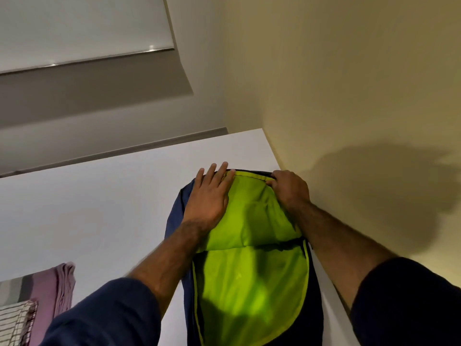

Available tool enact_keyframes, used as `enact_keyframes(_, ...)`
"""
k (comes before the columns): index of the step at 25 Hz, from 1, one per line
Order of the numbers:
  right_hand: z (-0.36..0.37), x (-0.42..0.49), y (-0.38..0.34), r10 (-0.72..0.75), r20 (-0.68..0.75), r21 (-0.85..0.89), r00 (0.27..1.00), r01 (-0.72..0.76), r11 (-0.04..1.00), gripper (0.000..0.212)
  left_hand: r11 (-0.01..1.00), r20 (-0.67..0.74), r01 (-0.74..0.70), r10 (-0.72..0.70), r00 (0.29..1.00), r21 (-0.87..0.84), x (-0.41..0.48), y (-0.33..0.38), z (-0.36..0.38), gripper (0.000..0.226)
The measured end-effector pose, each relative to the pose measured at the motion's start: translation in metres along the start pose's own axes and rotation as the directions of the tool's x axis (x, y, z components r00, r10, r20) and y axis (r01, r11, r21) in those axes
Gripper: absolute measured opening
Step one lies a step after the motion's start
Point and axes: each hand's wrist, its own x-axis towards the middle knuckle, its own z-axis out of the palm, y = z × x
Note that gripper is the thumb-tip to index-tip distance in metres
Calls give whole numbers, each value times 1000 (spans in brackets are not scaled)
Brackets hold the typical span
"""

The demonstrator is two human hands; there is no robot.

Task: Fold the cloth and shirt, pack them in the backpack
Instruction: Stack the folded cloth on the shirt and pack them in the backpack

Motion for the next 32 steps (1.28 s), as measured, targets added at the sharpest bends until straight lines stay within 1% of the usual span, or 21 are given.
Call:
enact_keyframes(2,10,-4,1,-14,-58,-99,998,8,995,34,998,128,37,-30,991,-49,-9,-7,13,61)
enact_keyframes(3,13,-6,0,-27,-79,-118,997,18,993,36,996,163,65,-55,985,-58,-12,-13,19,65)
enact_keyframes(4,15,-7,-1,-30,-68,-97,997,24,995,37,995,182,82,-71,981,-56,-14,-18,23,67)
enact_keyframes(5,14,-8,-1,-25,-31,-27,999,24,999,39,994,190,95,-85,978,-45,-14,-20,25,69)
enact_keyframes(6,11,-10,1,-25,22,89,999,23,996,41,994,190,110,-104,976,-21,-13,-18,24,69)
enact_keyframes(7,6,-13,3,-29,62,240,998,14,971,41,992,177,126,-127,976,18,-13,-13,21,68)
enact_keyframes(8,-1,-18,8,-21,64,396,998,-6,918,41,990,139,130,-137,981,56,-11,-4,15,67)
enact_keyframes(9,-8,-27,14,9,28,506,1000,-22,863,40,992,80,110,-115,990,67,-8,9,8,65)
enact_keyframes(10,-12,-39,21,54,-32,558,998,-26,829,38,998,21,50,-51,999,42,-5,26,3,65)
enact_keyframes(11,-13,-54,30,102,-95,565,990,-30,824,35,999,-14,-50,50,999,4,-1,47,0,64)
enact_keyframes(12,-12,-70,39,140,-136,555,981,-41,831,33,988,-11,-153,153,988,-22,4,67,0,64)
enact_keyframes(13,-6,-87,48,167,-143,548,976,-63,834,31,975,25,-221,221,975,-25,8,84,3,64)
enact_keyframes(14,1,-104,55,183,-125,549,975,-86,831,32,970,81,-242,243,967,-14,11,96,10,64)
enact_keyframes(16,18,-135,67,240,-39,579,970,-174,797,33,985,214,-175,170,962,4,13,101,24,69)
enact_keyframes(18,34,-161,76,309,84,606,947,-295,738,34,990,285,-128,107,953,57,13,93,35,73)
enact_keyframes(20,48,-178,83,320,183,612,930,-363,703,30,987,294,-134,103,950,84,15,87,42,73)
enact_keyframes(22,56,-186,87,330,200,613,922,-381,692,22,988,308,-134,105,945,72,17,89,43,73)
enact_keyframes(24,58,-185,87,376,195,629,906,-410,661,18,986,304,-143,110,946,89,16,91,44,73)
enact_keyframes(28,56,-174,85,467,251,590,848,-517,621,24,981,282,-165,131,950,100,13,89,48,76)
enact_keyframes(30,56,-163,87,511,279,545,813,-572,613,23,980,278,-168,133,951,108,14,87,51,75)
enact_keyframes(32,56,-153,87,532,334,481,778,-626,614,26,983,258,-146,114,959,109,14,88,52,73)
